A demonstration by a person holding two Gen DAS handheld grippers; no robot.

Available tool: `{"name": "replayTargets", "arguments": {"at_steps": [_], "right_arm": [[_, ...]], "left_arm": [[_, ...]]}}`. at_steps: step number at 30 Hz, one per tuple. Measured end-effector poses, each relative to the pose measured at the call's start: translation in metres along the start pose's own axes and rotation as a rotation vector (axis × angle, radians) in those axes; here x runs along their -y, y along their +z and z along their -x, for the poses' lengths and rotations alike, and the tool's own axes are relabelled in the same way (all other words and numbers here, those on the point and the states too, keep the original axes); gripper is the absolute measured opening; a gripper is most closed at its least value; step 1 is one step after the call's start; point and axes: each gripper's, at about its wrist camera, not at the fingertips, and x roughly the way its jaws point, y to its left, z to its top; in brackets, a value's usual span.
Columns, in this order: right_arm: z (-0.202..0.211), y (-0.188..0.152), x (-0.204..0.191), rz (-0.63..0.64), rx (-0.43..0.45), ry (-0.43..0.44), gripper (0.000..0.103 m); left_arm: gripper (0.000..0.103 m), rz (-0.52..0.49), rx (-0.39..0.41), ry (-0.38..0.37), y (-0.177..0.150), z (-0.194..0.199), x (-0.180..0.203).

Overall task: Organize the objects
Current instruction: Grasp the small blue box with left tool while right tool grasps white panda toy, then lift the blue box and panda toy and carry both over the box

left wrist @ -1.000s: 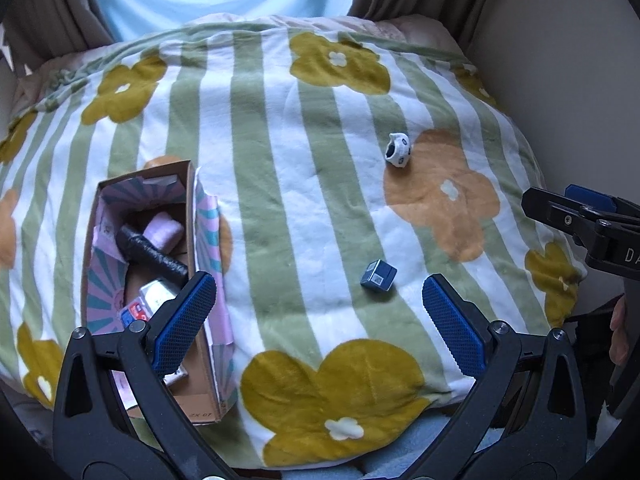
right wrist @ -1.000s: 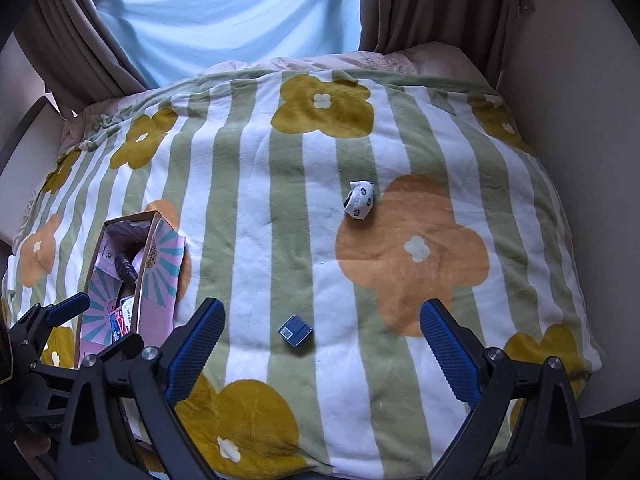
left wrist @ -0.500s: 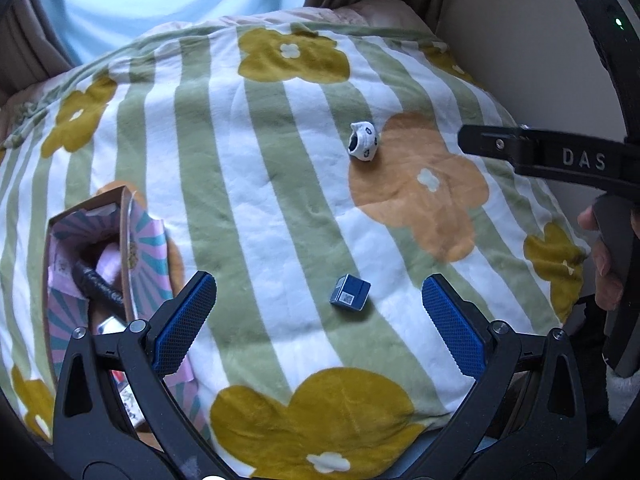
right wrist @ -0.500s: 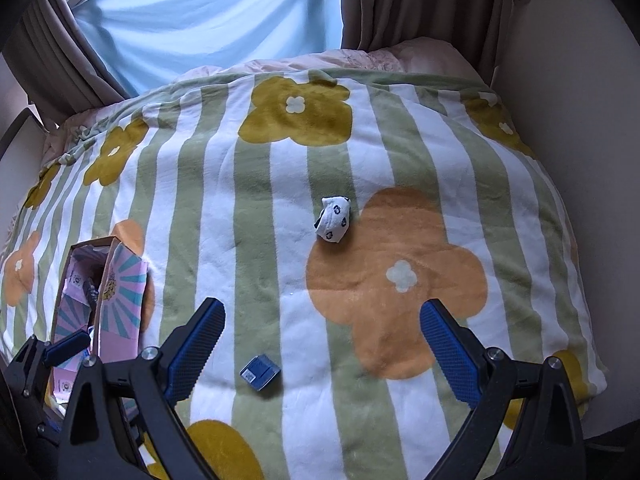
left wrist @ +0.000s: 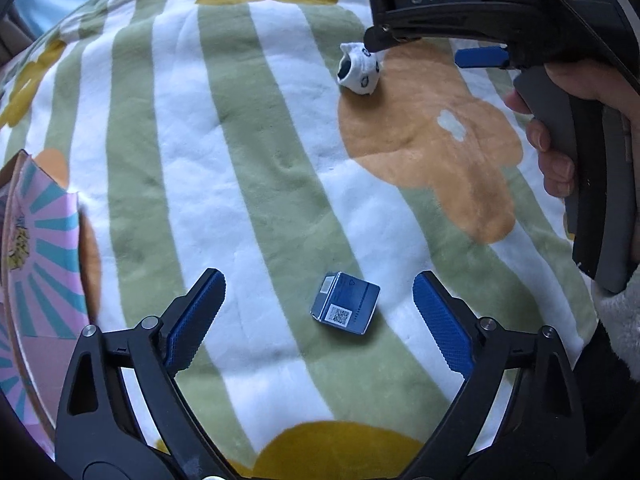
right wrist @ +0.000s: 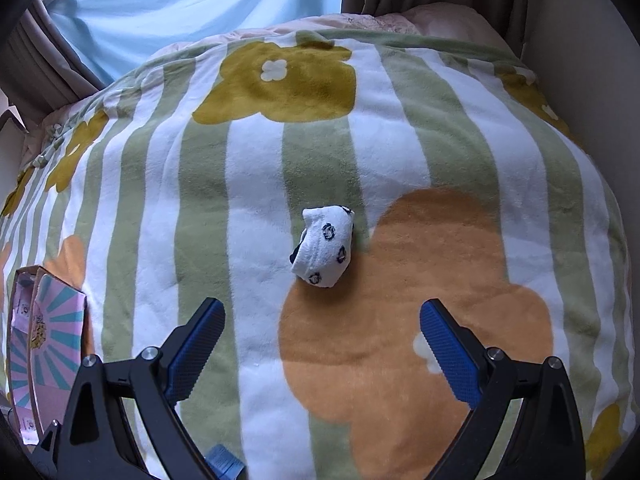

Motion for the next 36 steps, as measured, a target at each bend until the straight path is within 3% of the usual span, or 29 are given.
{"name": "replayTargets", "arguments": {"at_steps": [10, 12, 17, 22, 26, 36], "right_arm": [[-0.065, 0.011, 0.005, -0.007, 0.008, -0.008, 0.097], [-0.072, 0.012, 0.005, -0.001, 0.008, -0.012, 0.092], [-0.080, 0.010, 0.003, 0.012, 0.005, -0.017, 0.071], [-0.078, 0.006, 0.005, 0.006, 0.013, -0.012, 0.042], [-0.076, 0.004, 0.005, 0.009, 0.017, -0.017, 0.040], [-0.064, 0.009, 0.002, 0.003, 0.027, 0.000, 0.039]], "left_arm": [[0.080, -0.041, -0.050, -0.010, -0.009, -0.059, 0.006], [0.077, -0.060, -0.059, -0.005, -0.013, -0.067, 0.009], [0.074, -0.057, -0.052, 0.002, -0.018, -0.073, 0.008], [0.042, -0.060, -0.050, -0.005, -0.018, -0.072, 0.007], [0.032, -0.077, -0.047, 0.002, -0.018, -0.071, 0.011], [0.031, -0.061, -0.028, 0.009, -0.020, -0.059, 0.006]]}}
